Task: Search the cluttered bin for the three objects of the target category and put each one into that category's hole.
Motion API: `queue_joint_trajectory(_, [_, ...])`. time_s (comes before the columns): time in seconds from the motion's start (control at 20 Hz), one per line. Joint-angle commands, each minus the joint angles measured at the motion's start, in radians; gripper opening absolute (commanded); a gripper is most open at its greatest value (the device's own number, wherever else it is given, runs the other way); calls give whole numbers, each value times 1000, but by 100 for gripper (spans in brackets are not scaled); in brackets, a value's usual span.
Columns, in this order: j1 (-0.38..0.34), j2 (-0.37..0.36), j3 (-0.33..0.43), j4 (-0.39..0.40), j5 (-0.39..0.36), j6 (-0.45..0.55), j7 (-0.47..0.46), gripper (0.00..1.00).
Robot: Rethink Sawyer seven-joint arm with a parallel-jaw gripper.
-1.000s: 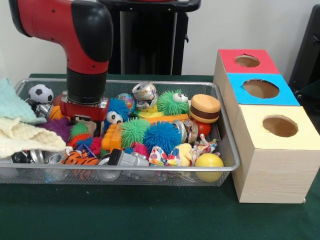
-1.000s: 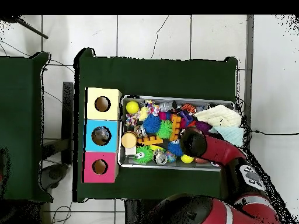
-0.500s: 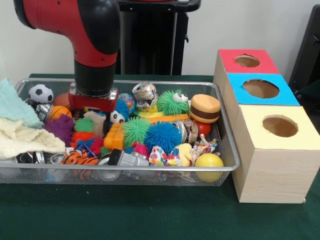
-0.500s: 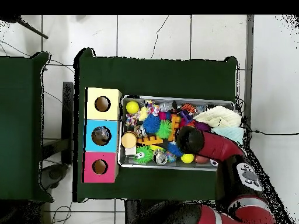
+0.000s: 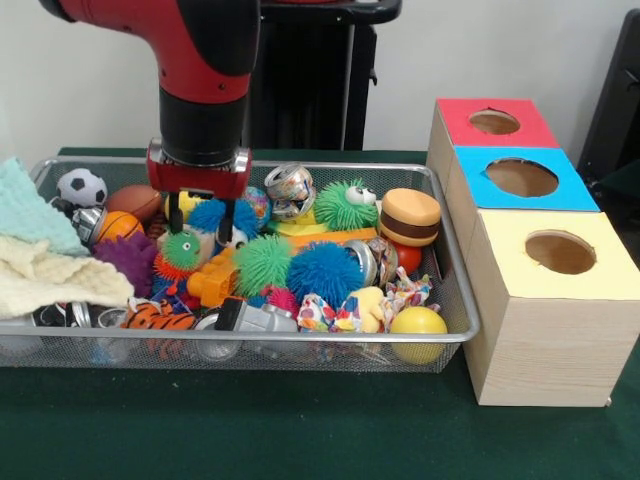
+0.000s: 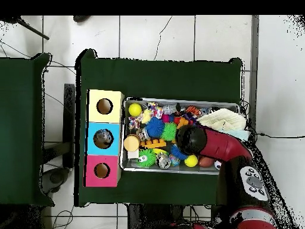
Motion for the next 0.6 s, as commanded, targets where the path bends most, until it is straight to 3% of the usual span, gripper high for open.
queue_joint_trajectory(0.05, [-2, -70, 118, -17, 40, 186, 26, 100])
queue_joint_trajectory(0.35, [-39, -45, 155, -68, -28, 155, -73, 100])
queue_joint_trajectory(0.6, [-55, -6, 165, -149, -57, 140, -91, 100])
